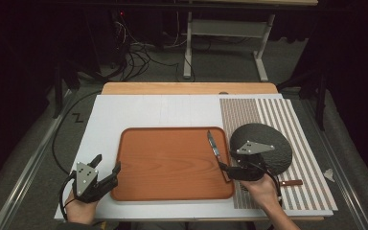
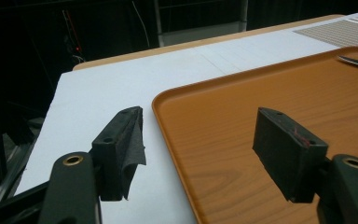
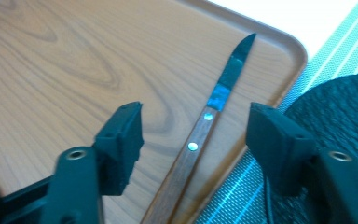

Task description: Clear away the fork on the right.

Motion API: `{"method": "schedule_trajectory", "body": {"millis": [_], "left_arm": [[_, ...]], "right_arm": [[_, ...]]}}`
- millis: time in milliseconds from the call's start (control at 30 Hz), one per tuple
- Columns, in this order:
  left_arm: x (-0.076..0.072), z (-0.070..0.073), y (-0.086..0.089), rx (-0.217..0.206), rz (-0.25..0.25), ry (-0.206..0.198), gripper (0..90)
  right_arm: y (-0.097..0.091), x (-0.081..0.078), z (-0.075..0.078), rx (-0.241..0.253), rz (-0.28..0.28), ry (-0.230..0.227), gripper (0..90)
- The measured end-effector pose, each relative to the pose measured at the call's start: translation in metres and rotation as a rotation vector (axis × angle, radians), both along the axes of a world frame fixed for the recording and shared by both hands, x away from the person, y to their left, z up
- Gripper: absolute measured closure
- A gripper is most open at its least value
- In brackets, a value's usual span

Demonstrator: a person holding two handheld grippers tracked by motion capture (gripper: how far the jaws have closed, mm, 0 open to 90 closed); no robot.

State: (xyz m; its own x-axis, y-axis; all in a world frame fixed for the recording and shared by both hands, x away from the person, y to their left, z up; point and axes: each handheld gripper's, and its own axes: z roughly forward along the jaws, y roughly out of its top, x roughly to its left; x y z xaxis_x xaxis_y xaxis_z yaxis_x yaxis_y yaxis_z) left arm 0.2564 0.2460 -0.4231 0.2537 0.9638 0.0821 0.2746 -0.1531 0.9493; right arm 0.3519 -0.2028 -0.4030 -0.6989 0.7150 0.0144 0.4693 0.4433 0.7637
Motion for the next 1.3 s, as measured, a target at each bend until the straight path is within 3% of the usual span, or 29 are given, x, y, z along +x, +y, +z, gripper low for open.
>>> {"method": "schedule_trajectory", "body": {"millis": [233,533,667,833,900,1000,1300], "left_arm": [[0.0,0.0,0.001,-0.002,-0.002,0.003,33.2],[0.0,0.0,-0.003,0.013,-0.002,-0.003,33.2],[0.001,0.0,-0.001,0.007,0.002,0.0,33.2],[0.001,0.0,-0.002,0.009,0.001,0.0,33.2],[0.0,0.0,-0.002,0.009,0.002,-0.001,33.2],[0.001,0.0,-0.002,0.01,0.004,-0.001,33.2],[0.001,0.0,-0.001,0.009,0.008,0.0,33.2]], "right_arm": [[-0.015,-0.003,0.0,0.036,-0.024,-0.013,31.9],[-0.037,-0.014,0.002,0.097,-0.05,-0.083,33.5],[-0.047,-0.017,0.005,0.106,-0.066,-0.115,27.8],[-0.06,-0.019,0.01,0.106,-0.084,-0.112,19.5],[-0.067,-0.021,0.011,0.118,-0.066,-0.117,18.2],[-0.077,-0.025,0.013,0.125,-0.054,-0.129,19.0],[-0.105,-0.03,0.013,0.099,-0.066,-0.104,30.6]]}}
